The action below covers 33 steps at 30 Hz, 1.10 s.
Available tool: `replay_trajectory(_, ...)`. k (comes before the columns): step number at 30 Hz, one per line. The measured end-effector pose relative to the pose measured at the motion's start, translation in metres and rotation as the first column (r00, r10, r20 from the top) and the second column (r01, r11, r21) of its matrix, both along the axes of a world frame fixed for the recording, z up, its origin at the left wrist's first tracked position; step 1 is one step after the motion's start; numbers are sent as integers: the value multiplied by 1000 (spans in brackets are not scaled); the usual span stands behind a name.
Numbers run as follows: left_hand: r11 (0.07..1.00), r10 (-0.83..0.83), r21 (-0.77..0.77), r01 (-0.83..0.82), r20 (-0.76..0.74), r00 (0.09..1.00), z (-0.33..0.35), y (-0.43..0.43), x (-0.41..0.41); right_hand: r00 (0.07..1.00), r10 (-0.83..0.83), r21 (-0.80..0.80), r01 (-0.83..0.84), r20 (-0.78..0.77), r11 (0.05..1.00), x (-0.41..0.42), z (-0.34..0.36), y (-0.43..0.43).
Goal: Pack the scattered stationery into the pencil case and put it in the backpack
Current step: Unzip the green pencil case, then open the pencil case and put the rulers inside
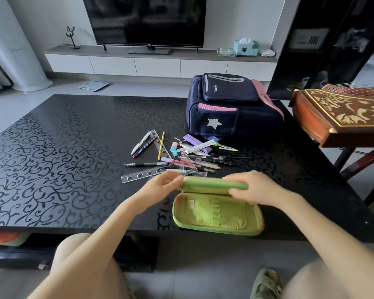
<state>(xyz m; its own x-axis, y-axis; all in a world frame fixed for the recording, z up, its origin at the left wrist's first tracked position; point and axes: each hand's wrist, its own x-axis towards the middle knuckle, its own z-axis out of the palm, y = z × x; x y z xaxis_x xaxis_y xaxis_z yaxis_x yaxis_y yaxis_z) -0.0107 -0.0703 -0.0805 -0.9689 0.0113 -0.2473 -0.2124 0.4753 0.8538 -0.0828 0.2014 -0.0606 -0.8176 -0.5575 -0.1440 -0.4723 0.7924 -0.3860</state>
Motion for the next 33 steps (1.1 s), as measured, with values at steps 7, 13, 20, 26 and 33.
replay_trajectory(7, 806, 136, -529, -265, -271, 953, -25, -34, -19, 977, -185, 195, 203, -109, 959, -76, -8, -7)
replay_trajectory(13, 612, -107, -789, -52, -147, 983, -54, -55, -22, 948, -156, 252, 228, -276, 940, -92, -23, -53)
replay_trajectory(20, 655, -40, -755, -28, -72, 997, -67, -85, -19, 940, 172, 193, -118, -295, 974, -42, -43, -159)
replay_trajectory(26, 621, -8, -783, -35, -51, 999, -69, -128, 11, 901, 379, 288, -313, -211, 905, 11, -76, -209)
replay_trajectory(33, 453, -53, -890, -46, -78, 995, -66, -152, 67, 867, 452, 293, -385, -210, 875, 65, -91, -220)
